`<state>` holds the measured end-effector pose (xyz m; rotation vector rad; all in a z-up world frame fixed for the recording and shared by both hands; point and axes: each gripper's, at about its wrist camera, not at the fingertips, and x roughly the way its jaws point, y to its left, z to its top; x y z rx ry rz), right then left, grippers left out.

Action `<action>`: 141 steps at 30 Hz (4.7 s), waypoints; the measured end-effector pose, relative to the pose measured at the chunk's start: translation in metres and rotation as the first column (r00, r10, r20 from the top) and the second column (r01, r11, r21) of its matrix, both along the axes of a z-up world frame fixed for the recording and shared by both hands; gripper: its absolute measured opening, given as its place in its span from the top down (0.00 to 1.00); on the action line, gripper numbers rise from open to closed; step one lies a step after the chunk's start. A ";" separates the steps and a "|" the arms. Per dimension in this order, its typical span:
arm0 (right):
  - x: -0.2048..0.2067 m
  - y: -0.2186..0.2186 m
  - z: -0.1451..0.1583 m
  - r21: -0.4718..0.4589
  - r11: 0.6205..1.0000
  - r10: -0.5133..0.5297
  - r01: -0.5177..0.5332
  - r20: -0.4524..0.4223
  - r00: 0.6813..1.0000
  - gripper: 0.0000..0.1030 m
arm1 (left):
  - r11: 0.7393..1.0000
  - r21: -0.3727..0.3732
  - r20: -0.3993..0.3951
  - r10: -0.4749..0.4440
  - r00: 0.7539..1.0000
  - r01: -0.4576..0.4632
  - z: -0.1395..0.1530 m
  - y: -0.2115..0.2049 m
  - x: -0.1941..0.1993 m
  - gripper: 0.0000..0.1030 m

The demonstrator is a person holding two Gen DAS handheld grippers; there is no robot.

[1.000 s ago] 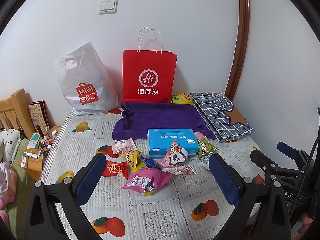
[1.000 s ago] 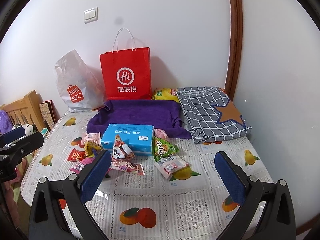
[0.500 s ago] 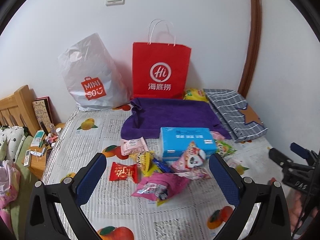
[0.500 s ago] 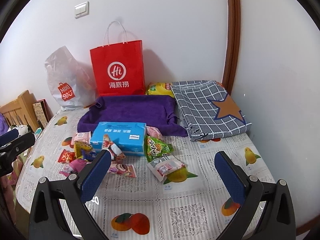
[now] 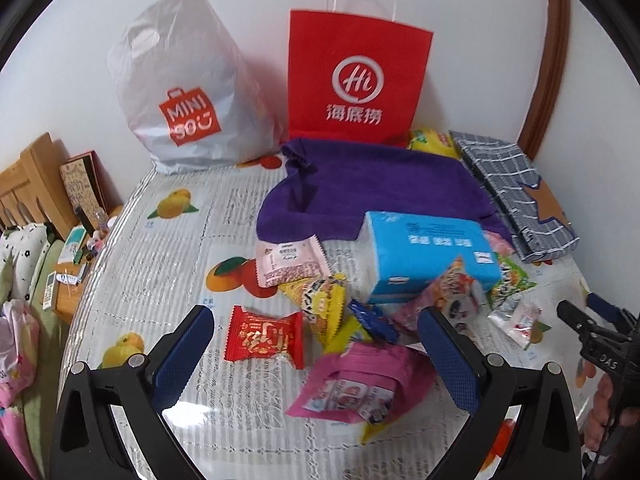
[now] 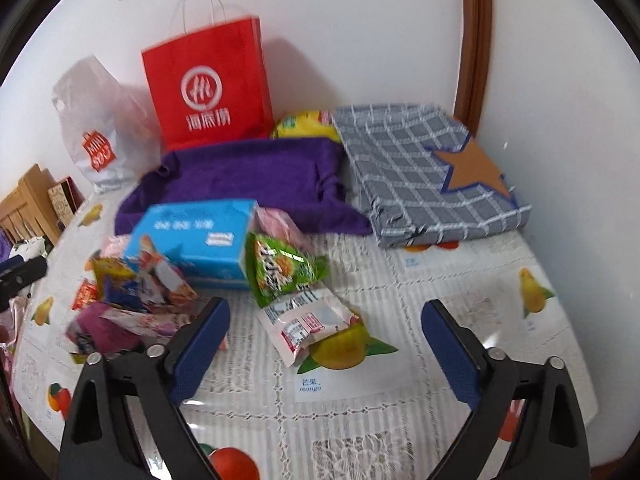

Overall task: Organize snacks
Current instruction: 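Grasp the white snack packet with the right tool while the left tool grasps the pink bag, then carry the white packet and pink bag with both tools over the purple towel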

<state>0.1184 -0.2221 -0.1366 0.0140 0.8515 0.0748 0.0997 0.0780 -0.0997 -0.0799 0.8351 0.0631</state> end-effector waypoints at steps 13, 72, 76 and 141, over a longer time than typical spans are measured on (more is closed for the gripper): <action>0.054 0.013 -0.070 -0.023 0.985 0.166 -0.169 -0.104 0.981 0.16 | 1.000 -0.018 -0.052 -0.007 0.999 0.006 -0.023 0.006 0.026 0.02; -0.035 0.007 -0.010 0.005 0.990 0.141 -0.141 -0.032 0.989 0.43 | 0.967 -0.126 -0.024 -0.228 0.973 0.223 -0.005 -0.020 -0.028 0.48; -0.034 0.013 0.008 0.012 0.989 0.146 -0.146 0.000 0.989 0.43 | 0.962 -0.133 0.000 -0.241 0.970 0.239 0.010 -0.026 -0.024 0.48; 0.264 0.046 -0.017 0.018 0.996 0.086 -0.086 -0.047 0.995 0.43 | 0.971 -0.130 -0.106 -0.217 0.970 0.203 -0.035 -0.025 0.272 0.48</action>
